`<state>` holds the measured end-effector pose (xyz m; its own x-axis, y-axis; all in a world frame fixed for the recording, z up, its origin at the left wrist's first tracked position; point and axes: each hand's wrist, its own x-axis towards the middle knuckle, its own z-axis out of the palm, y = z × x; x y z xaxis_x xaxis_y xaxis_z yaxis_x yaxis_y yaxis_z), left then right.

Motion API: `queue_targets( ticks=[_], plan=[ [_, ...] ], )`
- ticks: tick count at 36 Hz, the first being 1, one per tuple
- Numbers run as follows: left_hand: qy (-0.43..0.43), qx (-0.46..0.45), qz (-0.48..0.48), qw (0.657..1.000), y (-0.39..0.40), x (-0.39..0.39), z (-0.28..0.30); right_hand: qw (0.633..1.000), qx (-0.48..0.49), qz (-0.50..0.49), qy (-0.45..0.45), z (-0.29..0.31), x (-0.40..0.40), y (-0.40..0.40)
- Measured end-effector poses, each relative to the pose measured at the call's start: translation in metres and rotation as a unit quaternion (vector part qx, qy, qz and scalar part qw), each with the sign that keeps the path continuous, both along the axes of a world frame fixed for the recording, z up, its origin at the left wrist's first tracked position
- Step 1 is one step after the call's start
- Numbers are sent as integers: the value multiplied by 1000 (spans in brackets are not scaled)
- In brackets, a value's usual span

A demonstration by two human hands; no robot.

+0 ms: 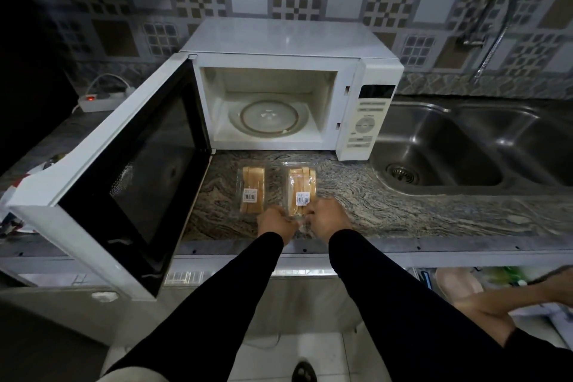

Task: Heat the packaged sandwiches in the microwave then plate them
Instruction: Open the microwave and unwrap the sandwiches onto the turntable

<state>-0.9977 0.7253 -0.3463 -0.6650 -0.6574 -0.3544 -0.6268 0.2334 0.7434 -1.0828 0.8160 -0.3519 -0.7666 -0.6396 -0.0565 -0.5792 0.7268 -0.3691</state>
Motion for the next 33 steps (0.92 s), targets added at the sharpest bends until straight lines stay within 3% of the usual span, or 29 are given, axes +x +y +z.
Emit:
queue_targets(
  ticks=[15, 19, 24, 29, 33],
  plan=[
    [-65, -24, -43, 997, 6, -8, 9, 999, 27, 30, -29, 16, -7, 4],
    [-76, -48, -50, 995, 6, -9, 9, 997, -16, 25, -66, 31, -9, 0],
    [-92, -59, -67, 992, 3, -10, 12, 999, -9, 40, -22, 57, -8, -5],
    [-90, -94, -63, 990, -3, -13, 29, 997, -70, 35, 7, 75, -15, -4],
    [-30, -123, -27, 992, -8, -20, 49, 986, -164, 9, -29, 84, -22, -6]
  ],
)
